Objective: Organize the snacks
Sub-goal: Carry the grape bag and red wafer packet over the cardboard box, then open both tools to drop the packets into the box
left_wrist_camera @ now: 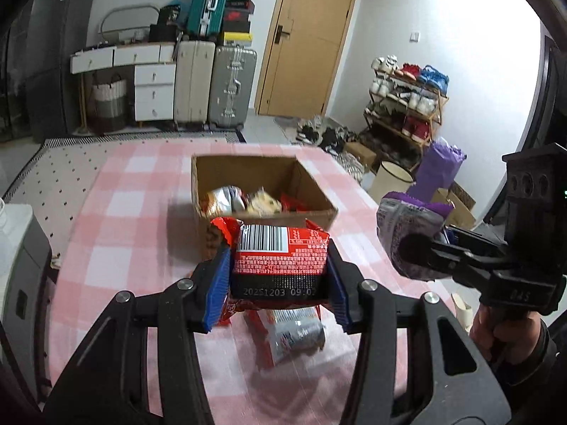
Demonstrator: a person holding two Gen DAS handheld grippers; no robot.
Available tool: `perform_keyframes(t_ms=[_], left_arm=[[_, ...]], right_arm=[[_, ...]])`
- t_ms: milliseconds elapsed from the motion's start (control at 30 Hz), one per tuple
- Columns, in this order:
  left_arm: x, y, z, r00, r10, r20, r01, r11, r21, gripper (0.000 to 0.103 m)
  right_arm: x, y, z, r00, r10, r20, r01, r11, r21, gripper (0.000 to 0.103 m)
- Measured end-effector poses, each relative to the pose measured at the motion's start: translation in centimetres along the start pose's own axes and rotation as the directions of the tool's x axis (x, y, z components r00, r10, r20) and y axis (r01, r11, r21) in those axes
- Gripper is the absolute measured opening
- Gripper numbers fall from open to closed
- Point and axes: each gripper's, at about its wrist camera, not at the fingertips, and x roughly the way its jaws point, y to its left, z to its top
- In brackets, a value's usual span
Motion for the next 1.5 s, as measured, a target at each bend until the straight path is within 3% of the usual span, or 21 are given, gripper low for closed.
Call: perform_keyframes(t_ms=[400,733,1133,1500], left_arm=[[1.8,3.0,6.4,0.999,-0.003,0.044,0.004,0.999,-0.035,0.046],[7.3,4.2,10.3,0.999,-0.038,0.035,0.039,0.999,-0.029,0.046],[16.1,4.8,13.0,0.997,-0.057,-0.050,0.056,0.998,-0.017,0.046],[22.3,5.9,12.8,0.991,-0.075,-0.110,0.071,0.997,-0.035,0.046]], right_arm=[[2.5,2.3,6.9,0.999,0.017,0.048,-0.014,0.998,-0.059,0.055],[5.7,-0.1,10.6,0.998,0.014,0.059,-0.013,1.000,-0.013,0.055],[10.7,-5.5,12.0,1.000,-0.017,0.006,0.016,0.997,0.074,0.055],[15.0,-8.8,10.9,0.998,-0.009,-0.060,0.016,0.993,0.116,0.055]])
